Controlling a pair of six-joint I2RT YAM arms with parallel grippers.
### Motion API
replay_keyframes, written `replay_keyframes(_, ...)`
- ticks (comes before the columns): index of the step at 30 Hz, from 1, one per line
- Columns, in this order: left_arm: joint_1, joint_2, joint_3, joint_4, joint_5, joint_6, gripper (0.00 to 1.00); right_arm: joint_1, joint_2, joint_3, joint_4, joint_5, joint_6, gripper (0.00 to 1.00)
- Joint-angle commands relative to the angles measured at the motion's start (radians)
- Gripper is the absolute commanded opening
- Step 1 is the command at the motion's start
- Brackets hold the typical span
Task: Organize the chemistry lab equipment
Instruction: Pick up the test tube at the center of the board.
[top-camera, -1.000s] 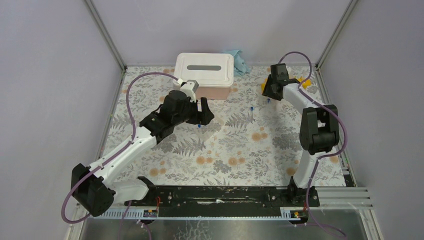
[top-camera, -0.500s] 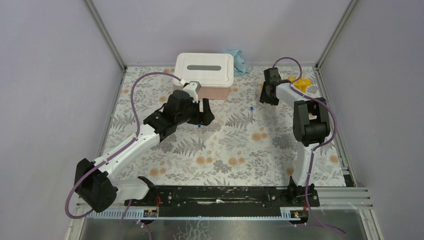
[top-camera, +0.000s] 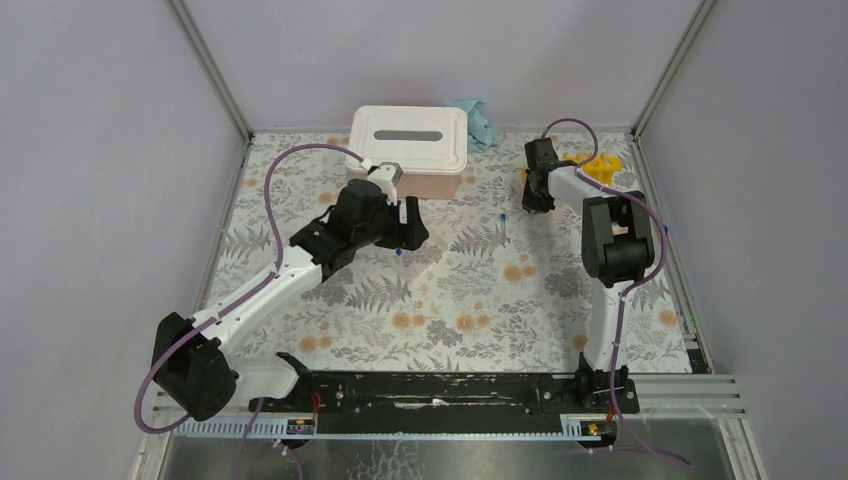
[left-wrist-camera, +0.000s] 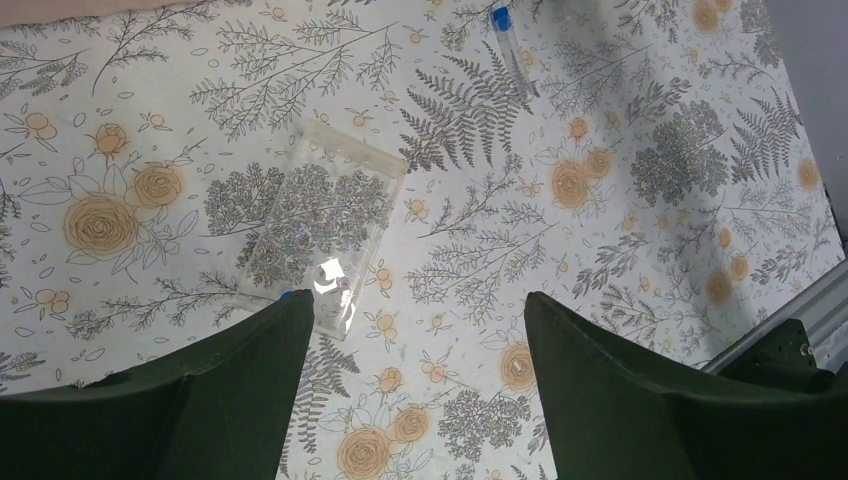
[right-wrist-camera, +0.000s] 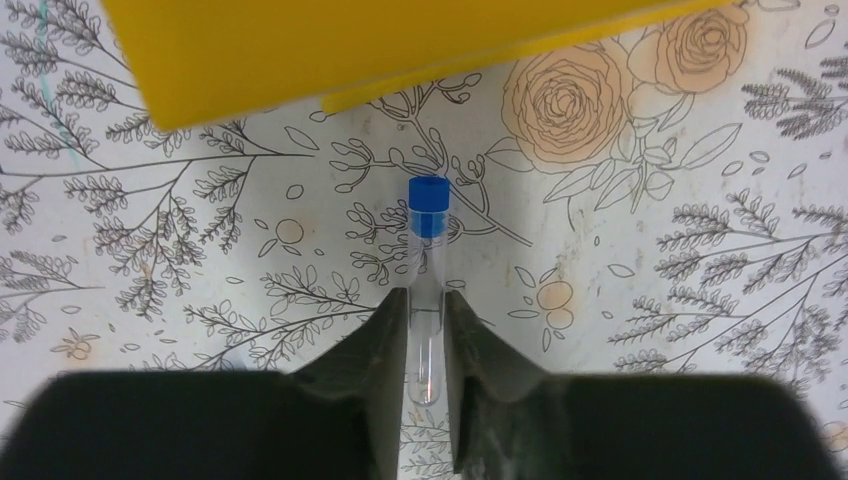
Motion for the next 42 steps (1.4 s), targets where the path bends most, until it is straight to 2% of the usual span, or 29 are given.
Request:
replay_keyframes(1,0.009,0.008,0.029,0.057,-0.019,0.013,0.85,0.007,0.019,0.023,-0.039,-0.010,-0.014,0.17)
replay_keyframes(3,0.009,0.007,0.032,0.053,-0.023,0.013,0.85,0.007,0.016,0.011,-0.046,-0.019,-0.013,0.09)
replay_keyframes(4,0.009,0.009,0.033,0.050,-0.024,0.013,0.85,0.007,0.012,0.000,-0.044,-0.024,-0.012,0.08)
replay_keyframes(9,0.011,0.015,0.065,0.014,-0.025,0.013,0.85,0.008,-0.055,-0.065,-0.010,-0.071,-0.030,0.07)
replay_keyframes(18,0.033,0.061,0.187,-0.100,0.047,-0.002,0.86,0.071,-0.314,-0.195,0.077,-0.210,-0.168,0.06)
replay_keyframes(23,0.069,0.115,0.263,-0.161,0.174,-0.016,0.86,0.134,-0.455,-0.252,0.079,-0.375,-0.223,0.06)
replay_keyframes(32,0.126,0.203,0.351,-0.214,0.446,-0.059,0.86,0.282,-0.651,-0.331,0.073,-0.561,-0.286,0.03)
replay_keyframes(37,0.145,0.243,0.347,-0.214,0.609,-0.077,0.86,0.361,-0.714,-0.333,0.038,-0.617,-0.305,0.03)
replay_keyframes(42,0.147,0.259,0.317,-0.195,0.711,-0.091,0.85,0.442,-0.751,-0.333,0.017,-0.632,-0.303,0.02)
